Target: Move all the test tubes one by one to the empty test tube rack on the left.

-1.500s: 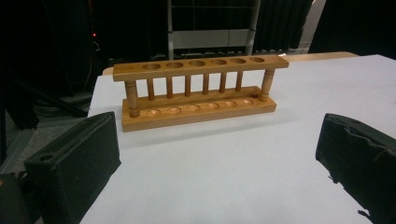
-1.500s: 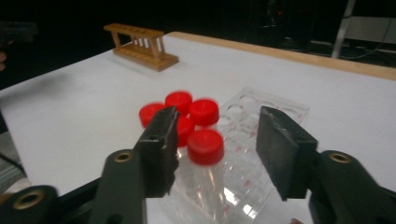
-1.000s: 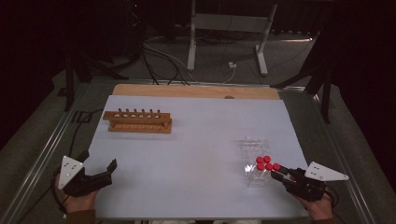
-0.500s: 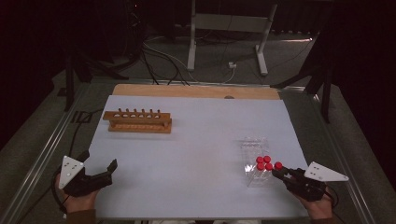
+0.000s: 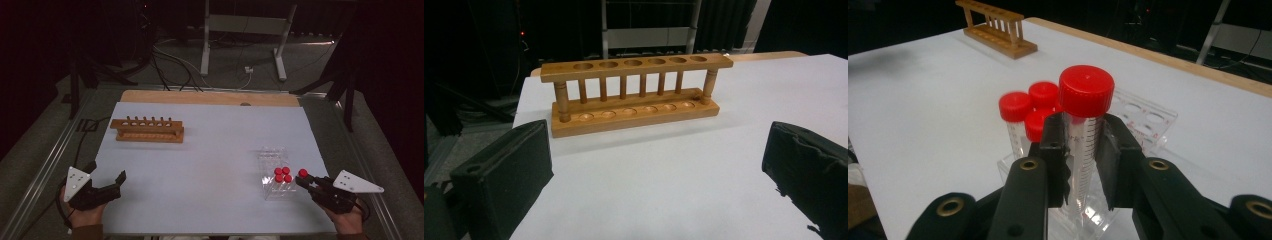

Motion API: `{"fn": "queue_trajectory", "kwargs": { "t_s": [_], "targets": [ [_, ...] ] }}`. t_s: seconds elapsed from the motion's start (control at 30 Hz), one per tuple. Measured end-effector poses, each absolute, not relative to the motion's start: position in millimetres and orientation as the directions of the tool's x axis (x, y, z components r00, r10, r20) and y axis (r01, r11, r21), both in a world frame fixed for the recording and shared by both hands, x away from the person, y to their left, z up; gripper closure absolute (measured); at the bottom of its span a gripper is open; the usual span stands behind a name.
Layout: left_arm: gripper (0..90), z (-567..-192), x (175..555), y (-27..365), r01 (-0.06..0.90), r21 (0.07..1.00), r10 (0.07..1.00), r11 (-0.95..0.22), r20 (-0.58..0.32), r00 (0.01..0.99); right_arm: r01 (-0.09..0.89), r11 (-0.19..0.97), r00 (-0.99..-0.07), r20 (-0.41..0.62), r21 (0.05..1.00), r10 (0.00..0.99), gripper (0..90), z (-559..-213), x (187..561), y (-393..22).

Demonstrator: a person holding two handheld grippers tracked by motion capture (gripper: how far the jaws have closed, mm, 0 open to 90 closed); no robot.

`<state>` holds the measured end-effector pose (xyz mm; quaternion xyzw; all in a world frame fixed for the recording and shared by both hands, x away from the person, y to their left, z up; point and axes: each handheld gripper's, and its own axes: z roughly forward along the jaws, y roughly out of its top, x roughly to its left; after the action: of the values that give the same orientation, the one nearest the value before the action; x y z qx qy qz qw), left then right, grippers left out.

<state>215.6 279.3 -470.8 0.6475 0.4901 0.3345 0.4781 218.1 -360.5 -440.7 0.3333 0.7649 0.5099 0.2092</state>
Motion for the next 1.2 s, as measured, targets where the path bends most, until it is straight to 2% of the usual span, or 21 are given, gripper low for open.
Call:
{"fn": "queue_trajectory", "kwargs": {
  "t_s": [0.4, 0.7, 0.9, 1.2],
  "targets": [
    [0.7, -469, 217, 273, 0.320, 0.946, 0.949, -0.053, -0.052, 0.311, 0.280, 0.251, -0.683, 0.008, 0.927, 0.731, 74.7, -415, 224, -361],
    [0.7, -454, 225, 251, 0.299, 0.953, 0.924, -0.058, -0.062, 0.377, 0.265, 0.229, -0.650, -0.002, 0.937, 0.760, 74.7, -402, 243, -362],
    [0.8, -444, 232, 235, 0.289, 0.954, 0.908, -0.081, -0.048, 0.415, 0.246, 0.235, -0.666, -0.012, 0.940, 0.746, 74.6, -390, 256, -348],
    [0.8, -431, 246, 200, 0.273, 0.954, 0.870, -0.123, -0.029, 0.492, 0.228, 0.239, -0.731, 0.005, 0.944, 0.682, 74.6, -378, 275, -306]
  ]
}}
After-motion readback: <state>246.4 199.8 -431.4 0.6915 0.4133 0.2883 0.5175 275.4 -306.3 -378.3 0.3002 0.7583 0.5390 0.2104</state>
